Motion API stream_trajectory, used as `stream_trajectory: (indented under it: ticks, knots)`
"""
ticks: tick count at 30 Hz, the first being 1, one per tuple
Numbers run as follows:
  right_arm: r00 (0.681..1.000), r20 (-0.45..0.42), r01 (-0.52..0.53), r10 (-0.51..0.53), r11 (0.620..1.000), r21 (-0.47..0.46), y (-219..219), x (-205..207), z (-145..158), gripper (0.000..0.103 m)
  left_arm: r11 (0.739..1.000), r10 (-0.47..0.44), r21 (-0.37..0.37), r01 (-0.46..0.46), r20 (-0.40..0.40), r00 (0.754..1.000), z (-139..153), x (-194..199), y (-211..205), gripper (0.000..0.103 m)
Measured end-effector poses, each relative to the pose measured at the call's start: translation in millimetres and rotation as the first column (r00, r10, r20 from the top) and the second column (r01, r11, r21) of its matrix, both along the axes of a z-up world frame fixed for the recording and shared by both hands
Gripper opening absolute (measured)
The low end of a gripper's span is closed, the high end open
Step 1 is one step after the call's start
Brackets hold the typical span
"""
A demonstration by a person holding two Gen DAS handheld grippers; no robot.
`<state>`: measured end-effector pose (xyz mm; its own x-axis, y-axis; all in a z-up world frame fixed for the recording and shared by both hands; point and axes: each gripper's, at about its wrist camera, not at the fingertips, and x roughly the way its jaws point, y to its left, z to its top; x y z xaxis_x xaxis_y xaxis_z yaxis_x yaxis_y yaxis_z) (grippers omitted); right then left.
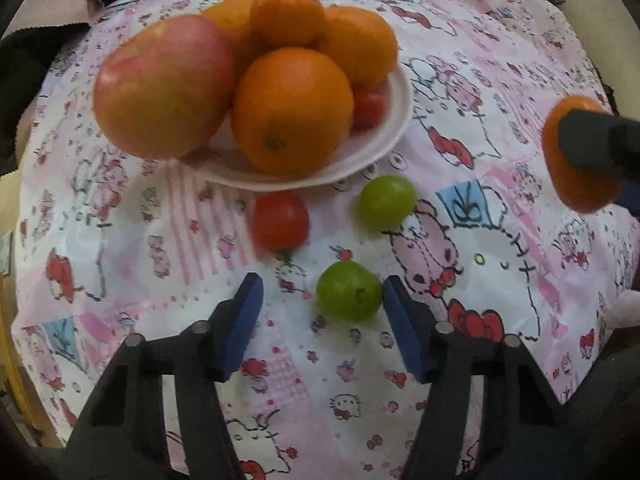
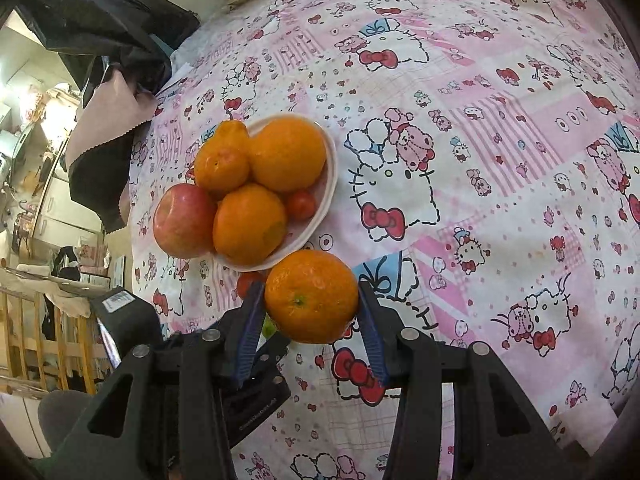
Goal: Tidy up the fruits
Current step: 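Lift the mandarin with the right tool while the left tool grasps a green lime, then place the mandarin on the plate with the right tool while the left tool carries the lime over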
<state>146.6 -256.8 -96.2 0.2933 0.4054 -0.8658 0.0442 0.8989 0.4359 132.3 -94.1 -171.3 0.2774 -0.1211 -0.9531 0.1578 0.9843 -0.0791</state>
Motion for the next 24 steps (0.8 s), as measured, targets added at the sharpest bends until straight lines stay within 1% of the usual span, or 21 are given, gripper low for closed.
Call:
stream_trajectory:
  ticks: [1,2,3,4,7,11,15,18,20,24]
  knots:
    - [1.0,-0.001,0.0,0.0,1.0,0.001,0,0,0,0.048,1.0,-0.01,-0.006,0.01,0.001,1.0,0,-2,-2,0.047]
    - [1.0,-0.001,0.001,-0.001,1.0,0.001,1,1,0,0.048,1.0,-0.02,-0.008,0.02,0.004,1.0,1,-3,-4,0.042]
    - [1.0,-0.002,0.0,0.0,1.0,0.001,1,1,-1,0.048,0.999,-0.032,-0.011,0.032,0.007,0.999,3,-4,-6,0.031]
    - [1.0,-0.003,0.0,0.0,1.0,0.001,2,2,-1,0.048,0.999,-0.045,-0.019,0.045,0.007,0.999,4,-5,-9,0.026]
    - [1.0,-0.003,-0.005,0.005,1.0,0.002,5,2,-2,0.048,0.997,-0.062,-0.045,0.062,-0.019,0.998,6,-9,-14,0.026]
    - [1.0,0.0,-0.008,0.008,1.0,0.001,7,2,-1,0.048,0.997,-0.062,-0.046,0.061,-0.019,0.998,7,-10,-13,0.026]
    - [1.0,0.002,-0.002,0.002,1.0,0.01,6,2,1,0.048,0.996,-0.036,-0.081,0.034,-0.02,0.999,13,-13,-4,0.026]
    - [1.0,0.008,0.003,-0.004,1.0,0.017,4,2,3,0.048,0.991,-0.001,-0.137,-0.001,-0.012,1.0,27,-18,11,0.026]
    - [1.0,0.014,0.008,-0.009,1.0,0.029,2,3,5,0.048,0.982,0.018,-0.186,-0.018,0.0,1.0,43,-23,25,0.026]
    - [1.0,0.022,0.019,-0.021,0.997,0.079,-2,3,11,0.048,0.974,0.056,-0.224,-0.041,0.06,0.997,79,-24,46,0.026]
